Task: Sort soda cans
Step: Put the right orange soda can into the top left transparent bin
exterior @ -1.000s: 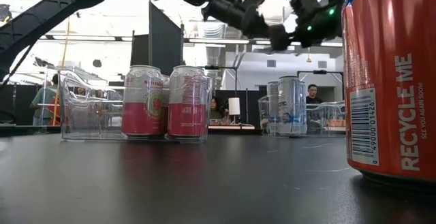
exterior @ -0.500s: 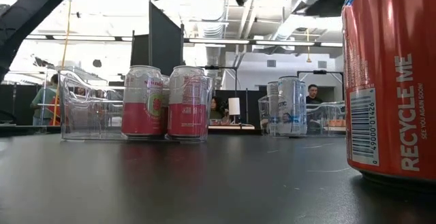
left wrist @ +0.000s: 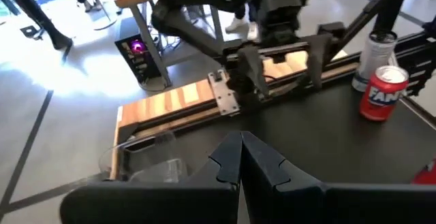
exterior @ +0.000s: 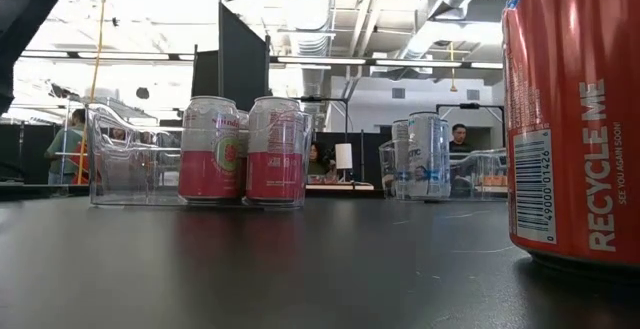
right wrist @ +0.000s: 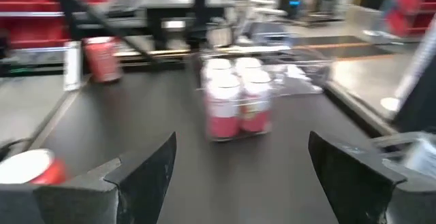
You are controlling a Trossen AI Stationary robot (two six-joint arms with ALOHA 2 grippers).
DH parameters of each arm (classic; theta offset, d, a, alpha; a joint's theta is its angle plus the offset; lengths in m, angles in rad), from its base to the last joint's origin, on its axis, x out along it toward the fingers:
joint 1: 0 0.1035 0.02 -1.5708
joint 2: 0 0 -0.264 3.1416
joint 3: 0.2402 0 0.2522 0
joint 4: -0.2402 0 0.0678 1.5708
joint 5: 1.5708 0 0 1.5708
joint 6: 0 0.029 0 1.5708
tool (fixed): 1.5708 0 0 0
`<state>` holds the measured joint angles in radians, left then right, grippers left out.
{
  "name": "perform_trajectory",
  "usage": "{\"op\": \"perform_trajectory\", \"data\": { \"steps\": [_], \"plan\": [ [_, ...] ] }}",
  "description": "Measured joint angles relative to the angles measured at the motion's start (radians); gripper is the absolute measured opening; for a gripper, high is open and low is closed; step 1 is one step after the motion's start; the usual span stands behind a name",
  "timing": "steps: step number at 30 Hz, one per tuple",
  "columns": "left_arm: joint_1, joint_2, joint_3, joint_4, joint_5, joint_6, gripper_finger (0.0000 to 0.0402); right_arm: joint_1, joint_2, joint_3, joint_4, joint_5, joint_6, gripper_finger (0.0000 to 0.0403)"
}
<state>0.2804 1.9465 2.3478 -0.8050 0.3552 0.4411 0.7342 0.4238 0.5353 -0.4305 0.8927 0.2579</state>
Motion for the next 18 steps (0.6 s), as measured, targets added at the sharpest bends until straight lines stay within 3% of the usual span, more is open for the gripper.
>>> {"op": "perform_trajectory", "data": {
  "steps": [7,13,18],
  "plan": [
    [-0.179,-0.088,-0.001,-0.032,-0.258,-0.058,0.0000,0.101,-0.012,0.045,-0.065,-0.041,0.002,0.0350],
    [-0.396,-0.192,0.000,-0.136,-0.717,-0.164,0.0000,0.141,-0.011,0.045,-0.105,-0.042,-0.020,0.0349],
    [-0.579,-0.204,0.000,-0.379,-1.023,-0.458,0.0000,0.150,-0.011,0.045,-0.139,-0.056,-0.020,0.0349]
  ]
}}
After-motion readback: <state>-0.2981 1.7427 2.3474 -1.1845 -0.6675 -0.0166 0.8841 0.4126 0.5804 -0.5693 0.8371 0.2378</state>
